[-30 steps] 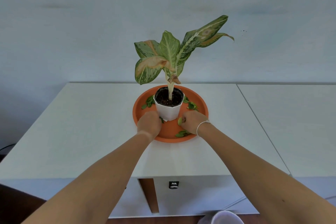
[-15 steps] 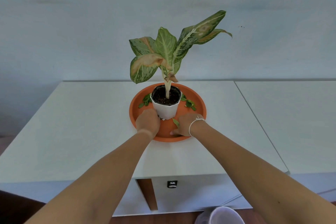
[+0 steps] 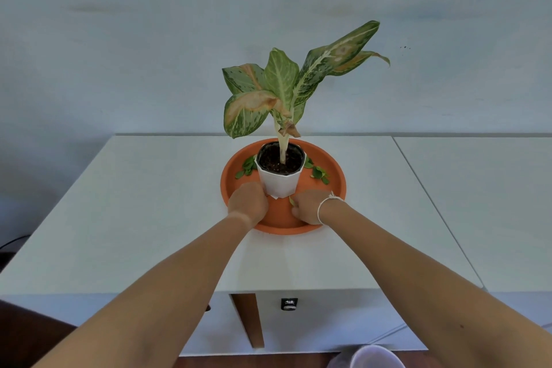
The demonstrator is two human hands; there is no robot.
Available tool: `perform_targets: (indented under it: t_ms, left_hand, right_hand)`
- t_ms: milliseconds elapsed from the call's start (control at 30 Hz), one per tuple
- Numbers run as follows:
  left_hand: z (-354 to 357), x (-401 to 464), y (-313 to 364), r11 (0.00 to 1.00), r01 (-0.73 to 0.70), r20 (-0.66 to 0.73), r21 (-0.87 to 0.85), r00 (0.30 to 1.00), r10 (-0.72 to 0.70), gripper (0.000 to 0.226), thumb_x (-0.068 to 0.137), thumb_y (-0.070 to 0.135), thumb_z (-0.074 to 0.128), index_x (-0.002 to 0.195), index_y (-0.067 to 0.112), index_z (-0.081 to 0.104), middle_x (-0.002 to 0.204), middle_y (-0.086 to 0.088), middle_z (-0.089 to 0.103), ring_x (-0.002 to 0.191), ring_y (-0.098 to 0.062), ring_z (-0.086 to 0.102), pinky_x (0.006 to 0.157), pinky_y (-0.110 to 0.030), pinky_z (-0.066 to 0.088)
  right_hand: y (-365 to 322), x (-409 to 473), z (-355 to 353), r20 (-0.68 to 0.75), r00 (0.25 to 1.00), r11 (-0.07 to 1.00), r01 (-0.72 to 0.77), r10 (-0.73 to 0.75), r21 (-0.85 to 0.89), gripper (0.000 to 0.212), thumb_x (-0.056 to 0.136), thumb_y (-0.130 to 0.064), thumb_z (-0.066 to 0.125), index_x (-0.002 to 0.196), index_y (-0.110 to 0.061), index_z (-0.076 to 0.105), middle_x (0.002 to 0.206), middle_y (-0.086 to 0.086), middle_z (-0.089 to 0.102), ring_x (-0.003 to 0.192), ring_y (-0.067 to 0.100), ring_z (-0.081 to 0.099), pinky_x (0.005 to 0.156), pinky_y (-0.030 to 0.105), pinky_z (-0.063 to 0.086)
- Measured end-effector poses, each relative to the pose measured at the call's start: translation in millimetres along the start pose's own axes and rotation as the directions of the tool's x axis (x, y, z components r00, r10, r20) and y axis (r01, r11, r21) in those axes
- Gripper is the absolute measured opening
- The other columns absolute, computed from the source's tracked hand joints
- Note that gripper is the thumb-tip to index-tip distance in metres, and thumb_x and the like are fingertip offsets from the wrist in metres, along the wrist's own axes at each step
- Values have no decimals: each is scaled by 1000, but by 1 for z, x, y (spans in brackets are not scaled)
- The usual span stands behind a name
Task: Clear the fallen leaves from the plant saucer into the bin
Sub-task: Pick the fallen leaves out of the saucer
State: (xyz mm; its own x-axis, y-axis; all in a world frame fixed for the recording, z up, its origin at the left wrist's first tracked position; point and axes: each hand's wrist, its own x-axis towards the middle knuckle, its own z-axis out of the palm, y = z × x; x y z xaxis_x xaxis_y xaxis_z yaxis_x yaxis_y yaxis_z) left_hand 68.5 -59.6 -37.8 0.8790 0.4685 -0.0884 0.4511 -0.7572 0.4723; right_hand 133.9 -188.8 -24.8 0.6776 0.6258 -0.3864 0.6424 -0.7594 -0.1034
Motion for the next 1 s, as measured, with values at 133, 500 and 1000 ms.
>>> perform_targets:
  t_ms: [133, 500, 1000]
  left_hand:
    - [-4, -1, 0, 994, -17, 23, -109, 1000, 20, 26, 91, 12, 39, 106, 3, 59, 106, -15, 69, 96, -30, 63, 82, -37, 51]
    - [-28, -7, 3, 951, 29, 84, -308, 996, -3, 44, 97, 10, 29, 54, 15, 36, 63, -2, 45, 66, -21, 44, 63, -28, 30]
    - [-35, -15, -8, 812, 162, 98, -561, 987, -129, 43, 93, 27, 32, 52, 17, 26, 52, 2, 31, 50, -13, 29, 54, -27, 25]
  right_hand:
    - [5, 3, -4, -34, 997, 980, -55, 63, 191, 38, 92, -28, 45, 56, -19, 34, 62, 0, 41, 62, 18, 44, 60, 27, 36]
    - [15, -5, -17, 119, 972, 540, -212, 201, 815, 33, 91, -24, 43, 60, -14, 41, 60, 3, 42, 46, 13, 33, 36, 18, 27]
    - [26, -16, -7, 177, 959, -158, -143, 223, 977, 20, 83, 4, 44, 68, -10, 43, 69, 10, 53, 32, 6, 31, 28, 14, 22]
